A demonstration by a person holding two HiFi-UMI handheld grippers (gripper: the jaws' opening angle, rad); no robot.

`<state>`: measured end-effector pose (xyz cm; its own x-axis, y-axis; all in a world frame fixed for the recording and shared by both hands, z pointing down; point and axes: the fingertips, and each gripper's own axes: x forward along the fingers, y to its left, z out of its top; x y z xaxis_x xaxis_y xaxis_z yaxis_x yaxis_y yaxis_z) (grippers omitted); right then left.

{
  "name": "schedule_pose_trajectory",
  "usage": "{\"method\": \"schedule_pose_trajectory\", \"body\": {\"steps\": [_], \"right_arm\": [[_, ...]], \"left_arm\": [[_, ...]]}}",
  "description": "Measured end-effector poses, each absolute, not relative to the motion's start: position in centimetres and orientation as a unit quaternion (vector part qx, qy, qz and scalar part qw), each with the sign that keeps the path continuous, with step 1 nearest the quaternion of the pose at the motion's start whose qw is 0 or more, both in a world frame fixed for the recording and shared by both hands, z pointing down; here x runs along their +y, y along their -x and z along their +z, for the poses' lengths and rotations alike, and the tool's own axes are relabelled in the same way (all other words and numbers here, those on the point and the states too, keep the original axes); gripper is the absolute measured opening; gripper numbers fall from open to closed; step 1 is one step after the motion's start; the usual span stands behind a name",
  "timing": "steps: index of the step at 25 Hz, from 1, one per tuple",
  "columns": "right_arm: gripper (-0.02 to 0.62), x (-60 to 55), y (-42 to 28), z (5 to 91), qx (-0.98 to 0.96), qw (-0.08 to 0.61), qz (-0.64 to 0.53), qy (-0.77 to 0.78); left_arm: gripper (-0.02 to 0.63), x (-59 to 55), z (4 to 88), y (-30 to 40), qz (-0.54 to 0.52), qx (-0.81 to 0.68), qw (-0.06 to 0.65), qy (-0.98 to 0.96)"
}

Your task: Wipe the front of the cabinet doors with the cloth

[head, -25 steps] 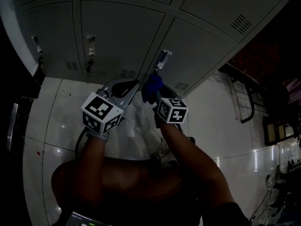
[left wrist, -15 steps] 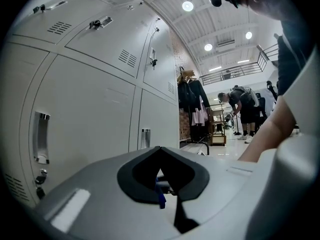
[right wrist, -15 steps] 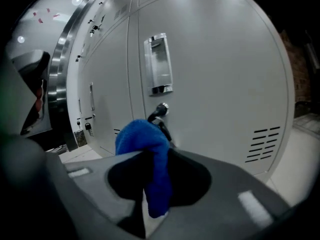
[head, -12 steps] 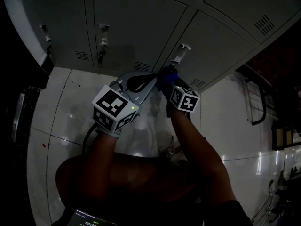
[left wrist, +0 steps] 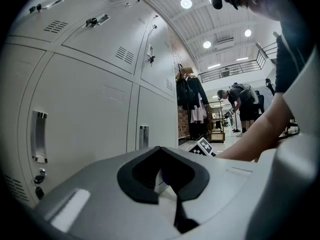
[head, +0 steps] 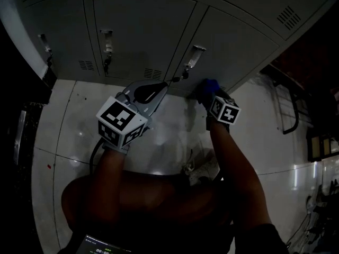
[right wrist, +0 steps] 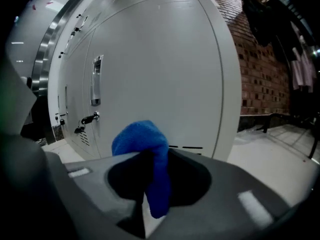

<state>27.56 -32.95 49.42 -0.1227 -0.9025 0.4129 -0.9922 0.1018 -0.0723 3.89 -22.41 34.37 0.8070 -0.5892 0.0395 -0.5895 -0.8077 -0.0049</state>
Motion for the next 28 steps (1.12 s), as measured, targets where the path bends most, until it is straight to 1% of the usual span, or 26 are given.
{"method": "schedule_pose_trajectory", "body": {"steps": [11,14,16,19,23,28], "right_arm": [[0.077,-31.9,-35.9,48.9,-0.676,0.130,0.164,-0.706],[0.077,-31.3,-36.8,49.5,-0.667,0.114,0.189,-0.711],[0.077,-30.8,-36.9,49.5,-0.667,0.117,0.190,-0.710],[0.077,-30.6,-34.9,47.8,-0.697,0.120,0.175,-0.685],[0.077,-29.4,-30.4,42.1,-0.756,0.097,0.133,-0.633],[0.077,-25.9,-22.0,36.0,-0.836,0.052,0.083,-0.540]], "left_arm": [[0.000,-22.5,34.2,-3.7,0.019,-0.310,0.002,-0.950],[0.000,-22.6,34.3,-3.7,0.019,-0.310,0.004,-0.951],[0.000,-22.5,34.4,-3.6,0.021,-0.311,0.007,-0.950],[0.000,-22.4,34.3,-3.6,0.024,-0.313,0.007,-0.949],[0.000,-22.3,34.0,-4.2,0.021,-0.308,0.003,-0.951],[0.000,-21.7,33.8,-3.7,0.021,-0.305,0.000,-0.952]]}}
